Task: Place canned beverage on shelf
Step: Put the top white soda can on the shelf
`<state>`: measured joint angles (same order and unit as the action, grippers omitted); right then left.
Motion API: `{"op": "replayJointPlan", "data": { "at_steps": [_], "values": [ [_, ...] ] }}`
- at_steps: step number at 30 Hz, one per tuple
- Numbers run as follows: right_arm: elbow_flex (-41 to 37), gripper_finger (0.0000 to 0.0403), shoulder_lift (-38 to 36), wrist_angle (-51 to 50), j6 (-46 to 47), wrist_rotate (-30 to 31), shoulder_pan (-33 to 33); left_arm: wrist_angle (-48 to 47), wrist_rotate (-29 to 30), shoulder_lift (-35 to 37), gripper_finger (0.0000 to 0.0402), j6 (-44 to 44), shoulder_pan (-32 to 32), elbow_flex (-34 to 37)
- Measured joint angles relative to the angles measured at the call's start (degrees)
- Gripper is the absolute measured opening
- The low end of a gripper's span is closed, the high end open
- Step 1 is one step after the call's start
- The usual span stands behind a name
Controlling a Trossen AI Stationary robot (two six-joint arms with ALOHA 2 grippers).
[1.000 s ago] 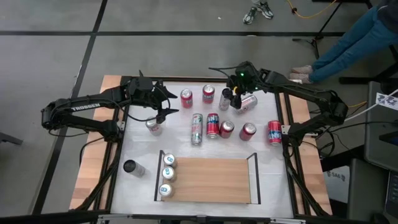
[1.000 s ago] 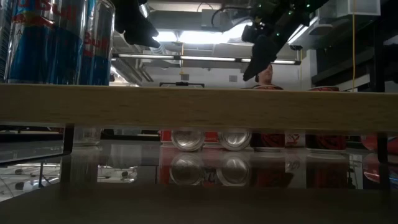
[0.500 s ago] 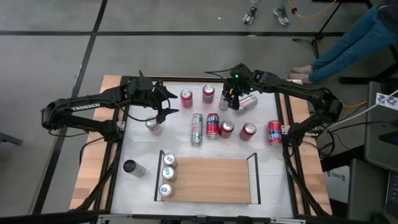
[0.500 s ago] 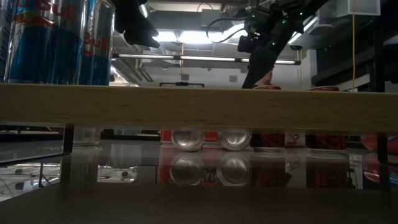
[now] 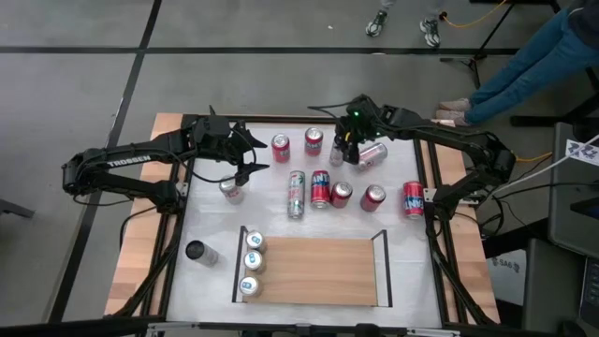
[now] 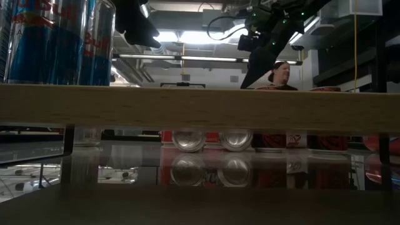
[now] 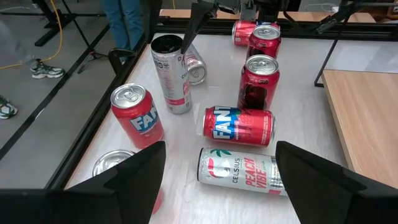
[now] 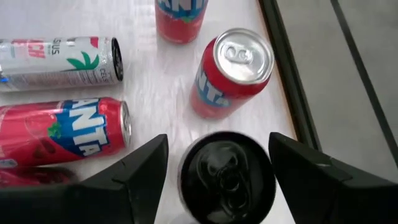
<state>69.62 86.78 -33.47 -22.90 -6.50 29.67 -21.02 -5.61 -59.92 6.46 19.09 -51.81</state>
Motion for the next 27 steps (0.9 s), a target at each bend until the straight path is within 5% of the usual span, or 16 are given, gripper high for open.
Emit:
{"op": "replayJointPlan", "data": {
  "at_steps": [27],
  "values": [
    [0.15, 0.0269, 1.06, -3.52, -1.65, -1.11, 2.27, -0.07, 0.07, 0.0, 0.0297, -0.05, 0.0, 0.0]
  ]
}}
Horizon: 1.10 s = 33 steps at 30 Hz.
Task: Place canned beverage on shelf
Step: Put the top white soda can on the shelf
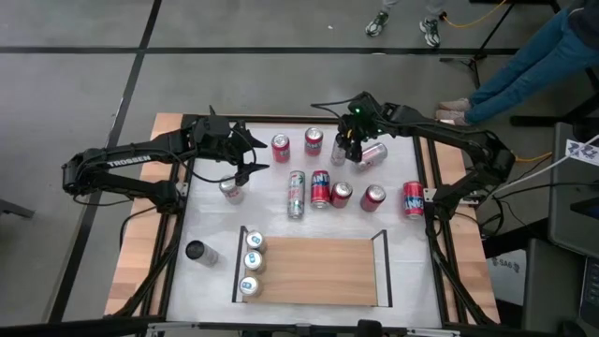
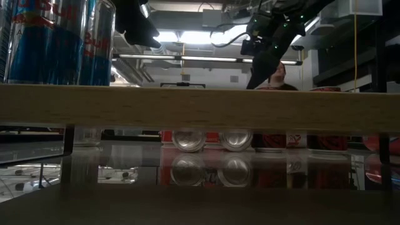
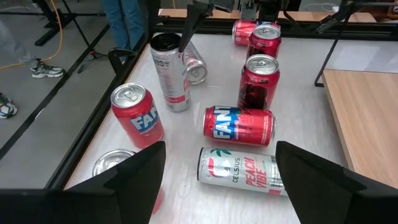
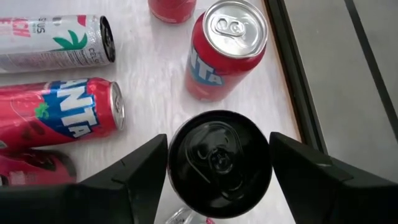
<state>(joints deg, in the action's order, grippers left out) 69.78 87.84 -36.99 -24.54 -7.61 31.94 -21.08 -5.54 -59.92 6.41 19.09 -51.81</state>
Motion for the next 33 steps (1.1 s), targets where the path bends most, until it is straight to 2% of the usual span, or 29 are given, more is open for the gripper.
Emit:
{"op": "replayJointPlan", "data": {
  "at_steps": [33],
  "values": [
    [-0.24, 0.0269, -0.2, 0.9, -1.26, -0.47, -0.04, -0.39, 0.09, 0.0, 0.0297, 0.03, 0.0, 0.0]
  ]
}}
